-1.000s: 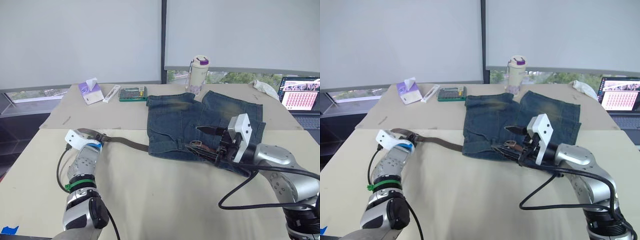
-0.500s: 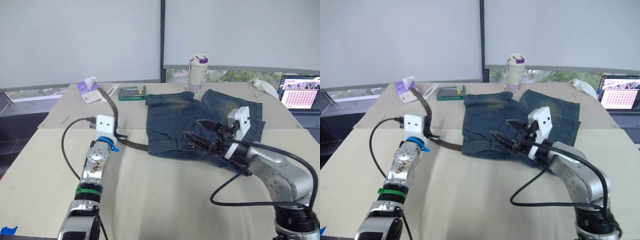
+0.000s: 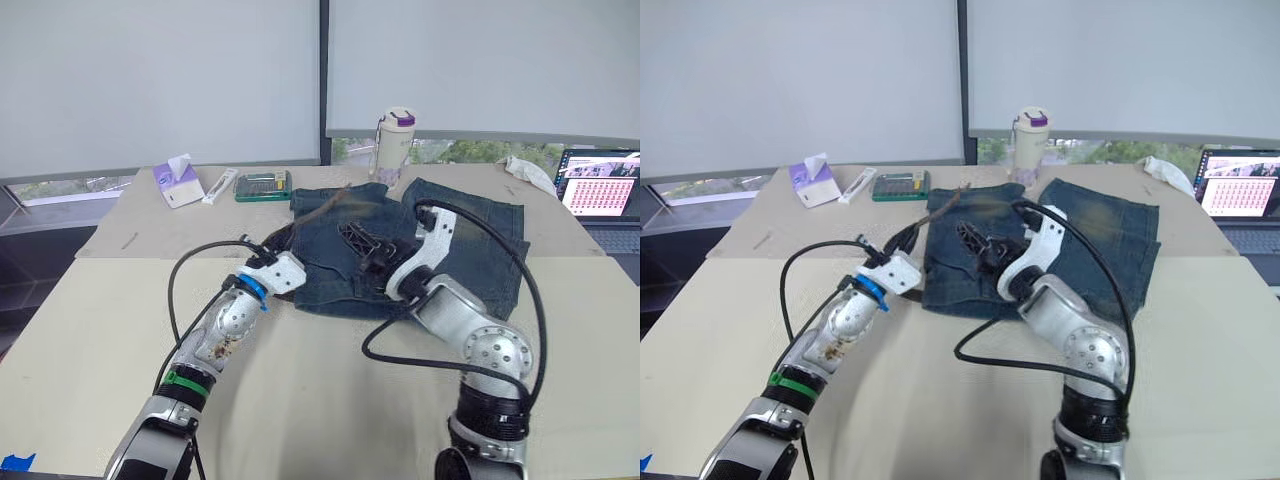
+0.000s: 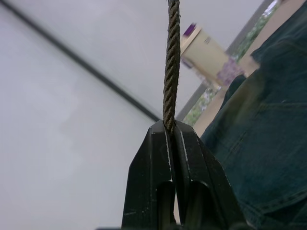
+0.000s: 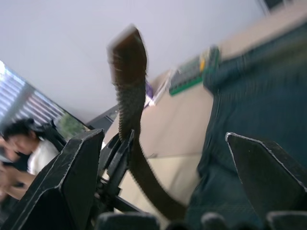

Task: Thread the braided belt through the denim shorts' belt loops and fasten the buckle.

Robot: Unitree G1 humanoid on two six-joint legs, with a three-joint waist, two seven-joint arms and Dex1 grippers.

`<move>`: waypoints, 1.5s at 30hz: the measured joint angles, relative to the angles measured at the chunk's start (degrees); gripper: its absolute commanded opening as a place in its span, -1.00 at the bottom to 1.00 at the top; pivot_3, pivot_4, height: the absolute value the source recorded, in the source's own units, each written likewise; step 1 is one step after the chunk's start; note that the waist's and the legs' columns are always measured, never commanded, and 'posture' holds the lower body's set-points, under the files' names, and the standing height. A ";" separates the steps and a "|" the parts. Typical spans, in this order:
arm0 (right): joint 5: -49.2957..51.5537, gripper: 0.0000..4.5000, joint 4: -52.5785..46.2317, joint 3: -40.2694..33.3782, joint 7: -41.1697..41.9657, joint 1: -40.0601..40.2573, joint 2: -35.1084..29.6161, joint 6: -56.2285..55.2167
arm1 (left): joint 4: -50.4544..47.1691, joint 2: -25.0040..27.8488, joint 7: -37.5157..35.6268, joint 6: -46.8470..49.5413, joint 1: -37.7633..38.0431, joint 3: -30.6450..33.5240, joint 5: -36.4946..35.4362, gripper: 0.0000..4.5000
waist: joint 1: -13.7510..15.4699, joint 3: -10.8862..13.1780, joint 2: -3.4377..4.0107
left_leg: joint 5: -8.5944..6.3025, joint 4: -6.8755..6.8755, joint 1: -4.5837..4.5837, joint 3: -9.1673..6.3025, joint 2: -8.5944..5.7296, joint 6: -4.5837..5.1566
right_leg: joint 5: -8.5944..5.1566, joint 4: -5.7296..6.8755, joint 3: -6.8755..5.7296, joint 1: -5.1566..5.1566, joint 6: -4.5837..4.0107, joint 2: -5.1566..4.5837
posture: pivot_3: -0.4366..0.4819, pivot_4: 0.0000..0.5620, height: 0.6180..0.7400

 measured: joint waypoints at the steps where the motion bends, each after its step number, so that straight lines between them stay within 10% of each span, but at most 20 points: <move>1: 0.61 1.00 0.44 0.08 -0.60 -0.14 0.39 0.02 | 0.01 -0.14 0.17 -0.35 -0.01 -0.10 0.21 -0.99 | -0.06 0.00 0.00 | 0.01 0.00 0.00 0.00 0.00 0.01 | 0.00 0.00 0.00 0.00 0.00 0.00 | -0.05 -0.47 1.00; 8: 2.98 1.00 4.18 -1.31 -4.12 -4.09 1.63 -3.22 | 0.12 -0.18 0.39 -1.59 -0.44 -1.38 1.69 -0.99 | -0.88 0.00 0.02 | 0.03 -0.08 0.03 0.01 -0.01 0.05 | 0.00 0.04 -0.02 -0.01 0.01 0.03 | -0.05 -0.47 1.00; 22: 6.91 -0.99 4.77 -1.77 -7.28 -4.02 1.59 -7.57 | 1.17 0.41 -2.25 -4.33 -0.43 -1.96 0.35 -1.00 | -1.23 -0.02 0.05 | 0.05 -0.15 0.02 0.02 0.00 0.08 | -0.01 0.04 -0.02 -0.05 0.01 0.04 | -0.05 -0.47 1.00; 23: 6.92 -1.00 4.77 -1.66 -7.28 -3.92 1.55 -7.73 | 1.18 0.40 -3.67 -4.44 -0.38 -1.91 -1.22 -0.68 | -1.24 -0.02 0.05 | 0.05 -0.15 0.02 0.02 0.01 0.08 | -0.01 0.04 -0.02 -0.05 0.01 0.03 | -0.05 -0.47 1.00; 28: 6.58 -1.00 4.79 -0.55 -6.83 -2.95 0.86 -8.70 | -1.36 -3.91 -20.33 0.66 2.93 1.55 -24.76 0.04 | -1.50 -0.04 0.19 | 0.05 -0.14 0.00 0.03 0.03 0.09 | -0.01 0.04 -0.02 -0.06 0.01 0.00 | -0.05 -0.47 1.00; 34: 4.28 -1.00 5.02 1.21 -3.22 -2.61 -0.55 -10.25 | -13.06 -3.36 -44.62 32.15 6.98 12.03 -65.50 0.93 | -2.96 -0.05 0.20 | 0.04 -0.13 -0.01 0.00 0.11 0.15 | -0.02 0.04 -0.04 -0.06 0.01 0.24 | -0.05 -0.47 1.00; 40: 2.36 -1.00 5.37 1.91 0.00 -1.74 -0.83 -11.56 | -19.35 0.95 -53.10 62.90 7.65 17.07 -90.37 0.97 | -3.20 -0.03 0.33 | 0.02 -0.11 0.08 -0.03 0.11 0.19 | -0.03 0.03 -0.05 0.02 0.02 0.26 | -0.05 -0.47 1.00; 45: 2.37 -1.00 5.15 2.59 2.32 -1.56 -1.07 -11.91 | -17.69 -2.24 -50.96 75.17 6.12 16.83 -95.31 0.97 | -2.78 -0.03 0.33 | 0.03 -0.10 0.08 -0.03 0.06 0.17 | -0.02 0.00 -0.05 0.03 0.01 0.24 | -0.05 -0.47 1.00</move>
